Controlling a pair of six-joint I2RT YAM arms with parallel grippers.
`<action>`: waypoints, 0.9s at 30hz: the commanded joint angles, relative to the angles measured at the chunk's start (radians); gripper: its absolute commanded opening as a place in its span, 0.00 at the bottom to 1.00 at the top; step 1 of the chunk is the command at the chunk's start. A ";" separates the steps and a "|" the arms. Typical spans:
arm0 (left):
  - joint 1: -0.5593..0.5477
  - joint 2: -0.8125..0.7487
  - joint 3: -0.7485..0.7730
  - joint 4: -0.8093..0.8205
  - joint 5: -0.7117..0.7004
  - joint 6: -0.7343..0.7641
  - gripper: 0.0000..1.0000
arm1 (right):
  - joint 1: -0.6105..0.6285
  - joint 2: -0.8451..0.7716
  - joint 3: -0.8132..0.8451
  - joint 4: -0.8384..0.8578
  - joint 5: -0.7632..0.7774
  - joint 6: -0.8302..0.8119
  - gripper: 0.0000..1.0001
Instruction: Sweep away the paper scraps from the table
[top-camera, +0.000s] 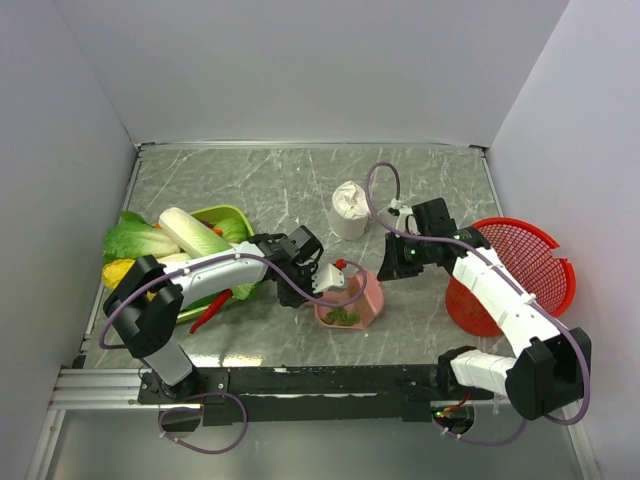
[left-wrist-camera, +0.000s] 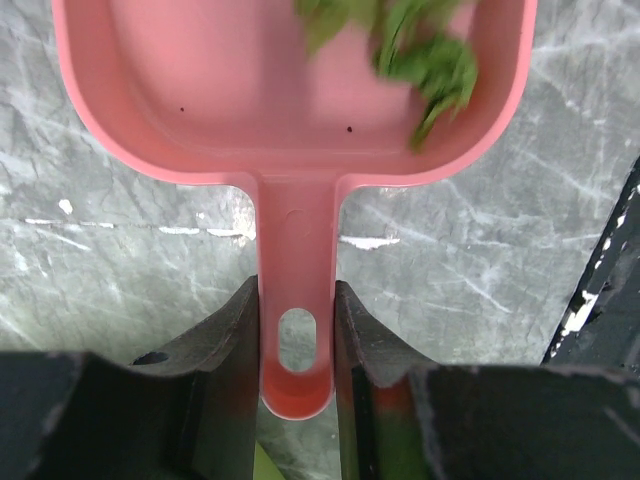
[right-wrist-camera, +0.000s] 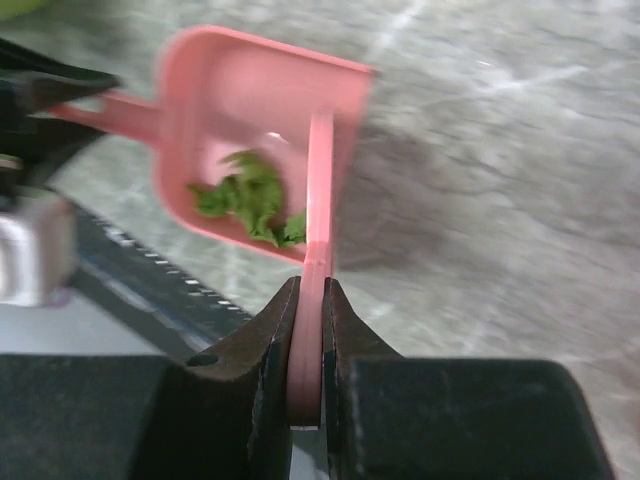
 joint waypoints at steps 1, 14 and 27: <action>0.000 0.007 0.010 0.045 0.058 -0.038 0.13 | 0.002 0.018 0.107 0.059 -0.136 0.050 0.00; 0.026 -0.029 0.050 0.074 0.119 -0.012 0.12 | 0.000 -0.074 0.265 -0.094 0.031 -0.191 0.00; 0.026 -0.011 0.284 0.008 0.196 0.027 0.10 | -0.006 -0.167 0.626 0.007 0.348 -0.392 0.00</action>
